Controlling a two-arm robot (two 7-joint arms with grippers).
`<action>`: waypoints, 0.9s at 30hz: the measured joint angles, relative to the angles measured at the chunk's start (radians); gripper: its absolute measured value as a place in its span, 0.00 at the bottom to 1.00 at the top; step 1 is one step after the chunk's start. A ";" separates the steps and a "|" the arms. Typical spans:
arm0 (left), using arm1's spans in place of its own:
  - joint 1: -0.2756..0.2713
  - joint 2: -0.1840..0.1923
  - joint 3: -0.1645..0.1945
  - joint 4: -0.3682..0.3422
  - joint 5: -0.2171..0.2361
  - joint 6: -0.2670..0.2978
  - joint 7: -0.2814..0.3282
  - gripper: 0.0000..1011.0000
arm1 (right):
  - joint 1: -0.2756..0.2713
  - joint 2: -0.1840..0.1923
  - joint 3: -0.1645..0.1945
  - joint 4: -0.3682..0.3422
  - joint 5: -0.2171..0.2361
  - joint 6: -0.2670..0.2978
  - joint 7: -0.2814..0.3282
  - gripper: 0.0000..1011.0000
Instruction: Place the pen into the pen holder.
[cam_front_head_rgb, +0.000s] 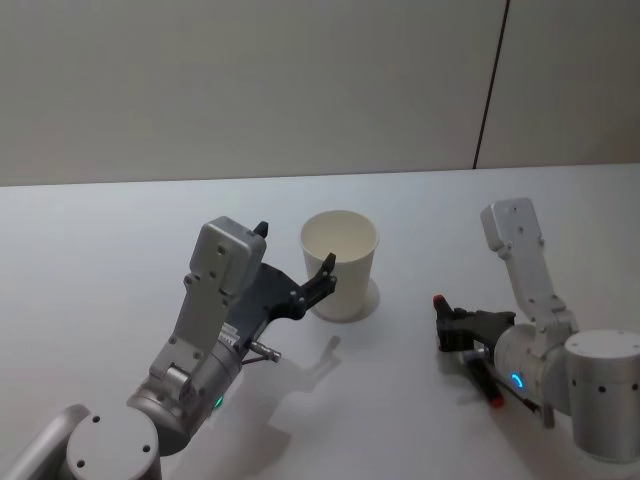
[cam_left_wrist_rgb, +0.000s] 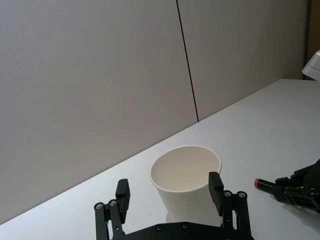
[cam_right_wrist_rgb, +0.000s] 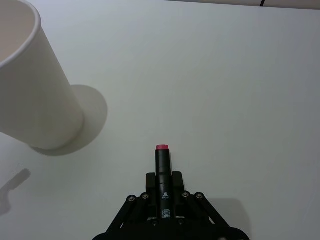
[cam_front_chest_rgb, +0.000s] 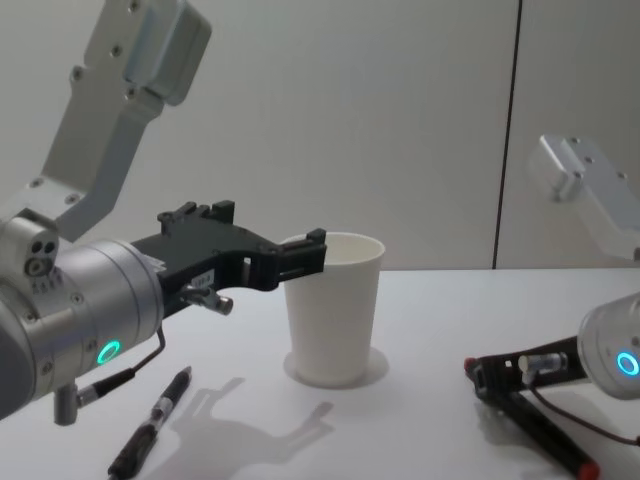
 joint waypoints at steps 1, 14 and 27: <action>0.000 0.000 0.000 0.000 0.000 0.000 0.000 0.99 | 0.000 0.000 0.000 0.000 -0.002 0.000 0.001 0.17; 0.000 0.000 0.000 0.000 0.000 0.000 0.000 0.99 | -0.012 0.001 -0.004 -0.031 -0.032 -0.036 0.004 0.17; 0.000 0.000 0.000 0.000 0.000 0.000 0.000 0.99 | -0.040 0.015 -0.011 -0.093 -0.080 -0.159 0.013 0.17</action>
